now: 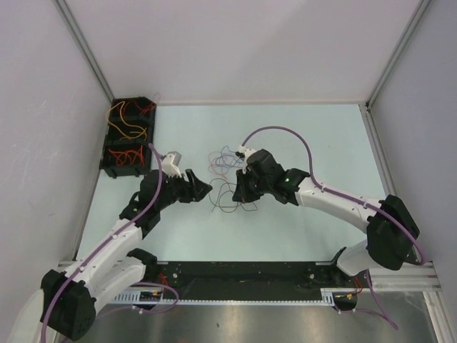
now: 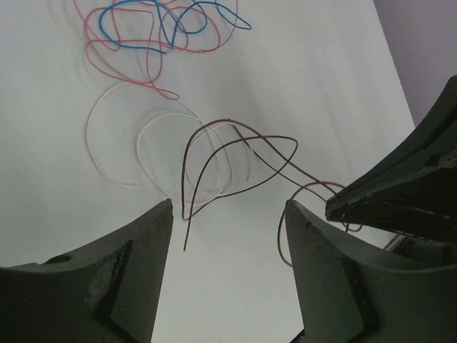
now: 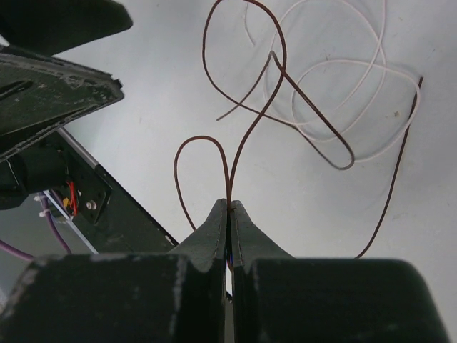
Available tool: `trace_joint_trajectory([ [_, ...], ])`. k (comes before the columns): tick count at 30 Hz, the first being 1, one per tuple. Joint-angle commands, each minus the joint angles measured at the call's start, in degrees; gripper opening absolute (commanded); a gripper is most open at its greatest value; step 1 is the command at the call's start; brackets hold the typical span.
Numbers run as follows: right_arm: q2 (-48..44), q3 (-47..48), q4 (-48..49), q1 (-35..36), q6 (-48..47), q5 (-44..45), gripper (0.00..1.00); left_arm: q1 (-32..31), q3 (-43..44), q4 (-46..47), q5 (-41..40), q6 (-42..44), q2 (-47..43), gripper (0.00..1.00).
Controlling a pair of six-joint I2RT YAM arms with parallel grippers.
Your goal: Untangle the cables
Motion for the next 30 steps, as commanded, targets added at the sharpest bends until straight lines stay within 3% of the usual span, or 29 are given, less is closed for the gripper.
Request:
trace_joint_trajectory([
  [1,0.17,1.98,-1.69,2.09,-2.17,1.79,0.00,-0.75,-4.96,14.37,3.87,-1.38,2.26,0.71],
  [9,2.19,1.90,-3.19,2.80,-3.32,4.17,0.00,-0.84,-9.11,29.22,7.38,-4.37,13.95,0.75],
  [15,5.00,1.81,-2.13,3.24,-3.93,4.70,0.00,-0.75,-12.80,39.24,12.38,-4.99,15.37,0.75],
  [30,9.48,1.81,2.26,1.22,-4.81,2.59,0.00,-0.92,-14.30,48.92,14.85,-4.99,26.35,0.71],
])
